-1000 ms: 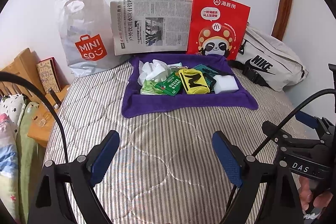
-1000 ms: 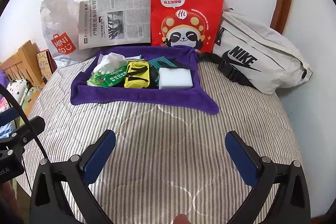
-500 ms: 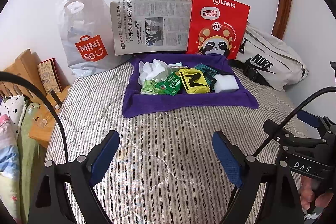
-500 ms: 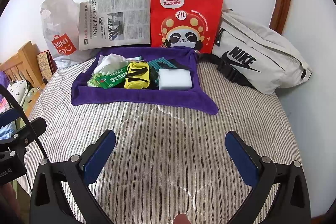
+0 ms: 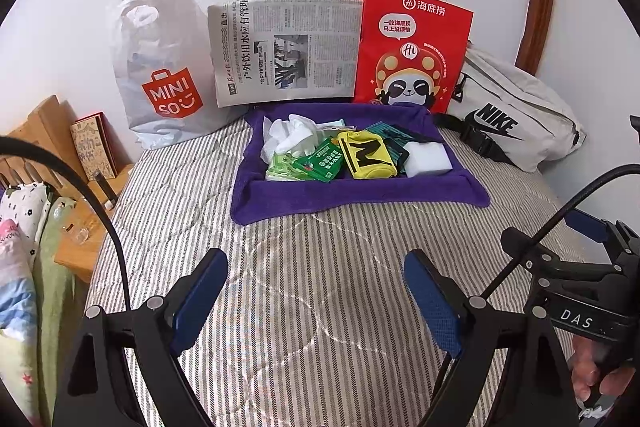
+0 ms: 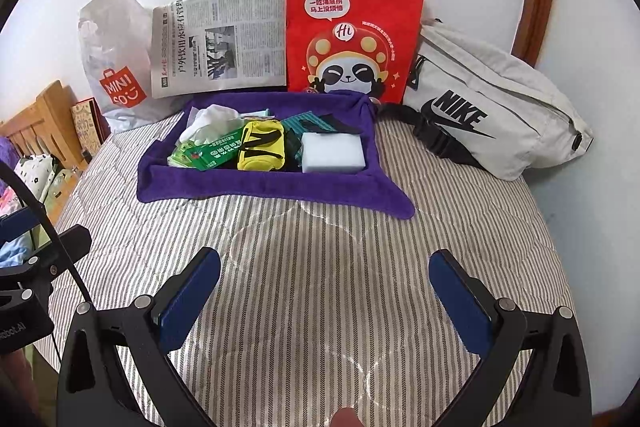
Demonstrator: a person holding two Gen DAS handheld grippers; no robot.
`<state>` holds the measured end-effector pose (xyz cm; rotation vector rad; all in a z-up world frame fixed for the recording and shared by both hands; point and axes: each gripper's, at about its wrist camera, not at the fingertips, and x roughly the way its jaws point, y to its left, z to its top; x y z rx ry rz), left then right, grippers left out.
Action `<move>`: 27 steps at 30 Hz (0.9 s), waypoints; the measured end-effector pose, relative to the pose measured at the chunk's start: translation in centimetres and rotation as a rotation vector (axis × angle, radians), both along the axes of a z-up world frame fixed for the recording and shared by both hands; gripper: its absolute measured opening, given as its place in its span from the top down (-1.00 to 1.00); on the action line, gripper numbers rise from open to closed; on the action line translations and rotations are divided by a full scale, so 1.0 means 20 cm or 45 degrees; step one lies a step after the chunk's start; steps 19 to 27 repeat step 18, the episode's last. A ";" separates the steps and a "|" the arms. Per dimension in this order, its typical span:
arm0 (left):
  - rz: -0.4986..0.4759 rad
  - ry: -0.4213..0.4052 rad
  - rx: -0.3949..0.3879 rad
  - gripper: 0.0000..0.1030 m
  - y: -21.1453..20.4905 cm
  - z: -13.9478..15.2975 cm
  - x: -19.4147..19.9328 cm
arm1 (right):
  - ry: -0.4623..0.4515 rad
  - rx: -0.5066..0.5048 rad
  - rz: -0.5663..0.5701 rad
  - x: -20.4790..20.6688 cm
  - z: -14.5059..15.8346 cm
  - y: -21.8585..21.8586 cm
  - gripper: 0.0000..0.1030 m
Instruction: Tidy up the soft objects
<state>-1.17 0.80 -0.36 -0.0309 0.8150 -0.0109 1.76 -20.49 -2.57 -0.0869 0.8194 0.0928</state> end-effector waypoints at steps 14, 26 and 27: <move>0.005 -0.006 -0.002 -0.74 0.01 0.01 -0.01 | 0.003 -0.004 0.001 -0.01 0.00 0.01 -0.99; -0.010 -0.022 0.002 -0.75 0.00 0.01 -0.01 | 0.009 -0.003 0.006 -0.01 0.00 0.02 -0.99; -0.010 -0.022 0.002 -0.75 0.00 0.01 -0.01 | 0.009 -0.003 0.006 -0.01 0.00 0.02 -0.99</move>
